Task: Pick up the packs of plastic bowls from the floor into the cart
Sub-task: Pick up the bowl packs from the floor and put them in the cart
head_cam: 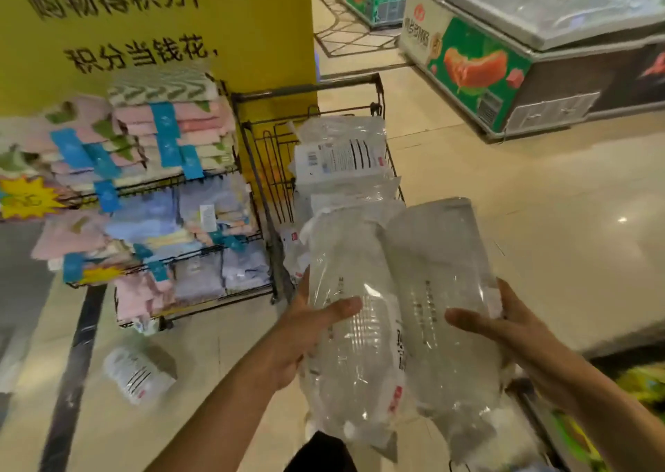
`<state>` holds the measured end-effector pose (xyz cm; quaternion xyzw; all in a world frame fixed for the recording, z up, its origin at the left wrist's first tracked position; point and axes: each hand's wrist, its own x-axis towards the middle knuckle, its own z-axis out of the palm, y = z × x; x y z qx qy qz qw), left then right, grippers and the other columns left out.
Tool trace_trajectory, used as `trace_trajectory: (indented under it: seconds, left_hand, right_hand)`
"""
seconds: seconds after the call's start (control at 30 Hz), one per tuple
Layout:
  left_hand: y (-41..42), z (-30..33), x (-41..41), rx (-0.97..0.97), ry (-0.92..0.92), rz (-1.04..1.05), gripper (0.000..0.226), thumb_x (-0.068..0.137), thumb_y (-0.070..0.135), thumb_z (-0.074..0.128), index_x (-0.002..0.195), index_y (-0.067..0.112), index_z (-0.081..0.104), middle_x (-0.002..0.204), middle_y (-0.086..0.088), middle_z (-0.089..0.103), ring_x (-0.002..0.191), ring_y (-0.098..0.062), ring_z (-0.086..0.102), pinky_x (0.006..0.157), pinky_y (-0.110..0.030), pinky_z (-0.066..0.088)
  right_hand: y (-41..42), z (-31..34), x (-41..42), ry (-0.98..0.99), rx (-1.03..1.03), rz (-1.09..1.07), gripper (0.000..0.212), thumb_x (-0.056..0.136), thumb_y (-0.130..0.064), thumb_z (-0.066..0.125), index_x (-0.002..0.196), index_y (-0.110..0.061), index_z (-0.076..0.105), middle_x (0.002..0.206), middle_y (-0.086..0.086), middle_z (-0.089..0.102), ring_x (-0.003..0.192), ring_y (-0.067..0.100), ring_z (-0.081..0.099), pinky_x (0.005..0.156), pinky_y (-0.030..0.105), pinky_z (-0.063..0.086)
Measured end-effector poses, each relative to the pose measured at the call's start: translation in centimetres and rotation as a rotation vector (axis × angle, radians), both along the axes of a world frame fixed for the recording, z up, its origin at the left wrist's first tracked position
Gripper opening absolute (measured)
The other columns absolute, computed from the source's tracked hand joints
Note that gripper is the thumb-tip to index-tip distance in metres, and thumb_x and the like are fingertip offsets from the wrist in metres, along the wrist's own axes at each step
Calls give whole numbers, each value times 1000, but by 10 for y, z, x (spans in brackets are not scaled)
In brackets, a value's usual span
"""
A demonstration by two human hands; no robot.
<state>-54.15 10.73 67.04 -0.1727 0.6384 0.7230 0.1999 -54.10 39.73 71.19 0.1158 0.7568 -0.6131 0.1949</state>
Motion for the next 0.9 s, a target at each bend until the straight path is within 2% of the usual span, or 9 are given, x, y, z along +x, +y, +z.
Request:
trace_trajectory:
  seconds: [0.07,0.2,0.27,0.4,0.57,0.63,0.73,0.83,0.9]
  left_hand:
    - [0,-6,-28,-12,14,94,112,54,48,93,153,46,43,129,14,72,110,-7,71,77,-26,57]
    - [7,-19,-82,61,20,285,100,59,43,94,148,42,49,125,9,75,100,-10,77,64,-24,62]
    - [15,-26,-103,69,3,380,106,55,47,98,148,45,45,133,10,71,111,-13,73,73,-29,62]
    - [39,-36,-143,99,19,548,84,69,36,92,137,50,45,121,17,70,101,-4,71,64,-18,57]
    - [54,-59,-179,55,39,826,91,62,35,99,142,34,55,126,-4,76,109,-25,77,82,-46,66]
    - [67,-60,-189,70,31,954,93,65,32,100,143,35,50,129,-3,72,110,-28,75,86,-55,65]
    - [104,-63,-201,57,-47,1159,112,65,32,99,153,45,32,136,4,63,115,-23,69,86,-50,64]
    - [145,-60,-219,86,-144,1332,128,59,46,99,157,53,18,142,6,57,118,-23,67,93,-54,61]
    - [167,-61,-228,86,-204,1426,135,50,58,100,155,59,14,150,4,53,124,-27,65,99,-60,57]
  right_hand:
    - [-3,1,-53,29,32,92,89,65,-45,95,139,-40,47,120,-8,72,96,16,77,69,33,66]
    - [-15,6,-157,52,98,253,80,71,-31,89,137,-39,46,119,-8,70,89,11,77,61,24,63]
    - [-20,11,-200,82,143,327,83,69,-32,92,138,-41,47,123,-12,70,97,5,74,72,25,62]
    - [-27,14,-279,101,243,542,93,68,-30,97,142,-49,43,128,-22,65,105,-5,68,83,23,56]
    - [-57,-1,-368,126,321,798,86,70,-27,97,138,-46,47,118,-20,67,84,-22,65,61,3,50]
    - [-71,-15,-399,180,379,908,91,66,-36,98,139,-48,45,119,-16,65,91,-6,66,66,8,48]
    - [-82,-36,-437,236,491,1087,112,64,-49,97,155,-49,32,131,-4,46,108,13,52,87,27,44]
    - [-89,-51,-465,318,453,1237,122,54,-65,95,158,-46,33,141,-1,49,112,13,59,92,35,52]
    - [-92,-57,-478,360,456,1287,120,56,-62,95,157,-44,34,136,-4,52,110,12,61,94,35,52]
